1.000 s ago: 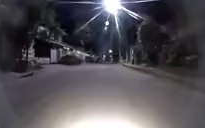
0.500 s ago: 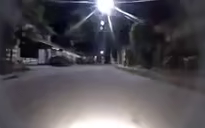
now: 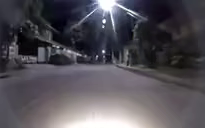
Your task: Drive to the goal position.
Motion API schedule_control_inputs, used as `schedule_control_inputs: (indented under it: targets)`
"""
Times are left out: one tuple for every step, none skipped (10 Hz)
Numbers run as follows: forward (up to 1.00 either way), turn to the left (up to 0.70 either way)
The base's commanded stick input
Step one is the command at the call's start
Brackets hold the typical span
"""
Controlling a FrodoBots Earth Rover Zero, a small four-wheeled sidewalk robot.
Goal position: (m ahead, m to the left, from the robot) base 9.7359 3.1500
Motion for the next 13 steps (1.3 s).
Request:
schedule_control_inputs:
  targets:
    - [0.94,0.05]
    - [0.94,0.05]
    - [0.94,0.05]
    - [0.94,0.05]
    - [0.94,0.05]
    - [0.94,0.05]
    - [0.94,0.05]
    - [0.94,0.05]
    - [0.94,0.05]
    - [0.94,0.05]
    - [0.94,0.05]
    - [0.94,0.05]
    - [0.94,0.05]
